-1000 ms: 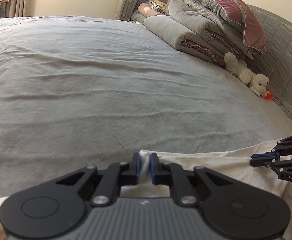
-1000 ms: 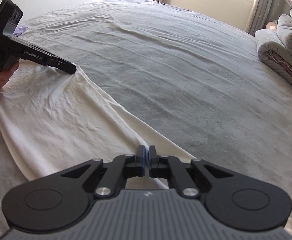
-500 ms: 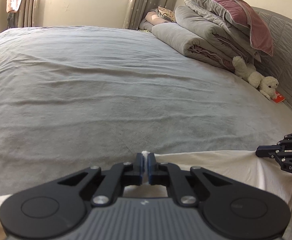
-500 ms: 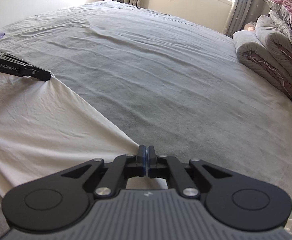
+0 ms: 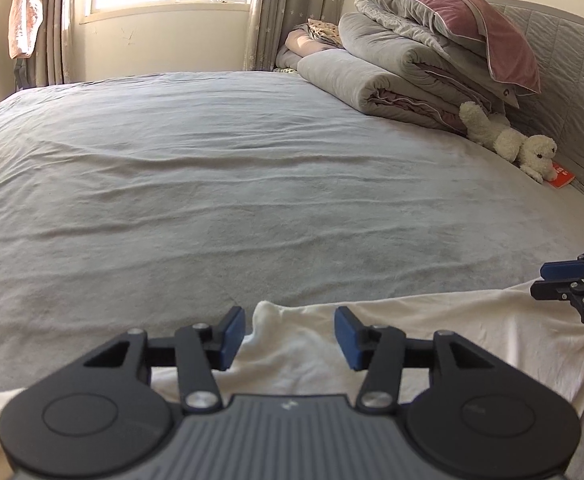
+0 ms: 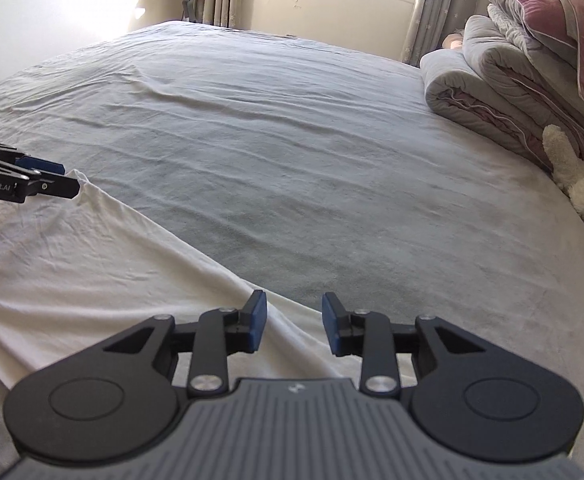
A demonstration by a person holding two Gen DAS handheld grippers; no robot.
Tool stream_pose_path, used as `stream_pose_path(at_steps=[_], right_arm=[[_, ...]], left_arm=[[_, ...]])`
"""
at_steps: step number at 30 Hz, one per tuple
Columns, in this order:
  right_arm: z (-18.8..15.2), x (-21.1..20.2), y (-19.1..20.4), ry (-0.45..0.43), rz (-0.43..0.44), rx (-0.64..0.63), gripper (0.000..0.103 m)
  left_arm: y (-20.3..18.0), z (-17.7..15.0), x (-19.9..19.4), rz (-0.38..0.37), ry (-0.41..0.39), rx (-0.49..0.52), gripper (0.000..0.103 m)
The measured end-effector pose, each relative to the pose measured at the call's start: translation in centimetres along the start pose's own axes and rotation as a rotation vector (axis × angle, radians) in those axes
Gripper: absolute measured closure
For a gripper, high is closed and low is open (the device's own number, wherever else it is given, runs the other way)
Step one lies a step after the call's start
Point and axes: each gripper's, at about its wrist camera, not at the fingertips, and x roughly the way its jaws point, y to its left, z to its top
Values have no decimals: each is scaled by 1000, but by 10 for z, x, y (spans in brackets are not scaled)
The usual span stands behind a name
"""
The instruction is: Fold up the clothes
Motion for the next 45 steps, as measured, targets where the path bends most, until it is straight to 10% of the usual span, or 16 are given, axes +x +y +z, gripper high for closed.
stream_pose_path(at_steps=[22,33,45], right_arm=[[-49,-80,-160,11,-188,533,64],[-80,-84,-209,66,-39,735,64],[-68,-79,-197,-16,-50,546,64]], left_arm=[[-140,-22,-24,-186,56,157,45],[-239,-20,6,-344,89,234,50],[-255,9,27,-284,48,275,54]])
